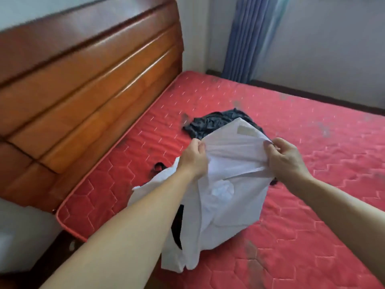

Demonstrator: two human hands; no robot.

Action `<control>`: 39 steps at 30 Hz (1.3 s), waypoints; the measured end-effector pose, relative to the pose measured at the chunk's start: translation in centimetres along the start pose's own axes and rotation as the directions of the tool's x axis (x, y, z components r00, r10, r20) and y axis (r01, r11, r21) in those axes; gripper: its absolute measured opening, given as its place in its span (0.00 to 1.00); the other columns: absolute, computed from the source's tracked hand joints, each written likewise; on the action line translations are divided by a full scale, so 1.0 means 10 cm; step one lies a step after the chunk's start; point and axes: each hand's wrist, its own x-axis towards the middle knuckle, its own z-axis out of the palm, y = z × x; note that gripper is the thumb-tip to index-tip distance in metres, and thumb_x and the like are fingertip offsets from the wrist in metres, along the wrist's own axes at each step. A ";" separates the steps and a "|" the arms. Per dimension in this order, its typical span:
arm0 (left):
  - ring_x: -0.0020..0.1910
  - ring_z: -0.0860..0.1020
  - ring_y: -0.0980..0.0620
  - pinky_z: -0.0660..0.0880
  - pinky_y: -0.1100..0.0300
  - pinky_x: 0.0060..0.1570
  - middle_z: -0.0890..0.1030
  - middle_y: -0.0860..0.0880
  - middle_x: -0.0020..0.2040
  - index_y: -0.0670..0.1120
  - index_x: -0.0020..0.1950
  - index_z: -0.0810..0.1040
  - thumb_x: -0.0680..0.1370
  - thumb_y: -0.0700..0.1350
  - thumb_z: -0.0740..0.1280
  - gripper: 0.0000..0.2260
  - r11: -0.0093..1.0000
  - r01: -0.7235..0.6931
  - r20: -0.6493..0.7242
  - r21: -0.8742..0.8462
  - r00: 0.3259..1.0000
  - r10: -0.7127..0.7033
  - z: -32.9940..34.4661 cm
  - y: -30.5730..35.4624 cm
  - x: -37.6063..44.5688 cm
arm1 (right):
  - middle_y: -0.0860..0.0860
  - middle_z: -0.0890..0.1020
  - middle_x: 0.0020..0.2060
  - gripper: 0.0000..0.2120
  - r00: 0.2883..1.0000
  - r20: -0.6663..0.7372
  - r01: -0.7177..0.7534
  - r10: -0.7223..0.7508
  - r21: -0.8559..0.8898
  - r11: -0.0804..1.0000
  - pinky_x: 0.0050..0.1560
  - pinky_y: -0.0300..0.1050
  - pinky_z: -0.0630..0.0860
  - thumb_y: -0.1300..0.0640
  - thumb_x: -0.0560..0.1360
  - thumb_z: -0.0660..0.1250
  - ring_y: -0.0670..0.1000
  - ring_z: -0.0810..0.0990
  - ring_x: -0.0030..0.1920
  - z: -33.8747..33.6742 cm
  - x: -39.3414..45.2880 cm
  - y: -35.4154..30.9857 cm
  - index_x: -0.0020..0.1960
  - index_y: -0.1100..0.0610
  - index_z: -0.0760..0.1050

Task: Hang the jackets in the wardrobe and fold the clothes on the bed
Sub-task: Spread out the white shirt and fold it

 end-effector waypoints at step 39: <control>0.34 0.67 0.52 0.65 0.59 0.35 0.69 0.51 0.34 0.48 0.39 0.79 0.77 0.47 0.69 0.07 0.743 -0.460 0.227 -0.486 0.755 0.616 3.41 5.58 -0.84 | 0.58 0.76 0.29 0.11 0.832 -0.455 -0.487 0.318 -0.324 0.811 0.21 0.39 0.69 0.67 0.72 0.60 0.54 0.75 0.24 -6.71 -0.40 1.08 0.36 0.59 0.78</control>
